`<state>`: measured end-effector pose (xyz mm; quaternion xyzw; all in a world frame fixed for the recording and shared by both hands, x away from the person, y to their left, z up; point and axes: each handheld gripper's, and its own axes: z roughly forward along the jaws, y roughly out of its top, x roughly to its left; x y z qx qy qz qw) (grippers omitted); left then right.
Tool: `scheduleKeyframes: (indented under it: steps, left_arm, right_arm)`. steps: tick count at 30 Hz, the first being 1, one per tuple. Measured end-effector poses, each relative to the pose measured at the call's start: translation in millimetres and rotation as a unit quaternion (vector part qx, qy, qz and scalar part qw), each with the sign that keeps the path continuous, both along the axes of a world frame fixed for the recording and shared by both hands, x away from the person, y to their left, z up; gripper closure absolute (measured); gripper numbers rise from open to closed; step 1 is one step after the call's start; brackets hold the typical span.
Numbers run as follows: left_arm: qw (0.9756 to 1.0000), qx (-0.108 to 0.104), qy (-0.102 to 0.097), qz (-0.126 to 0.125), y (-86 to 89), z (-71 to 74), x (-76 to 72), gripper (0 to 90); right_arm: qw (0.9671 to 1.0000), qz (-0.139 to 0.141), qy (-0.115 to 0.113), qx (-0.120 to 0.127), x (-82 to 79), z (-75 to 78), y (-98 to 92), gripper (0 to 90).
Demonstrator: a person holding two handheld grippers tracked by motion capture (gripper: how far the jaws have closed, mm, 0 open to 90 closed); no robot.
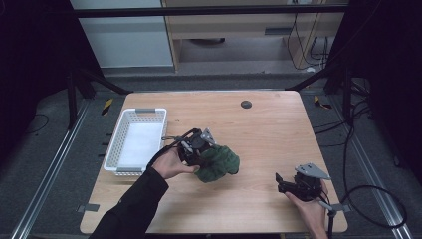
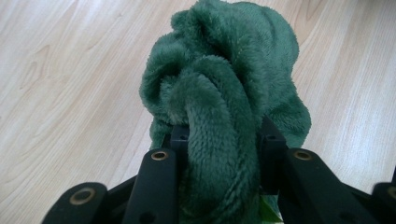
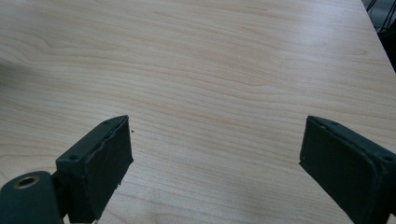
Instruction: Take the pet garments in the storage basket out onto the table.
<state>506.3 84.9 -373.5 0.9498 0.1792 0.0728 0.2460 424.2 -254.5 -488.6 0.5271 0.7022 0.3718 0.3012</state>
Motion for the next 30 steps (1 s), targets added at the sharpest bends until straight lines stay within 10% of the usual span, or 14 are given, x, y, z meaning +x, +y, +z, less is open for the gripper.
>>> scheduleKeyframes:
  steps: [30]
  left_arm:
    - [0.9984,0.031,0.029,-0.037,-23.5,-49.6,-6.3,65.0]
  right_arm:
    - [1.0000,0.003,0.003,-0.004,0.6,-1.3,1.2,8.9]
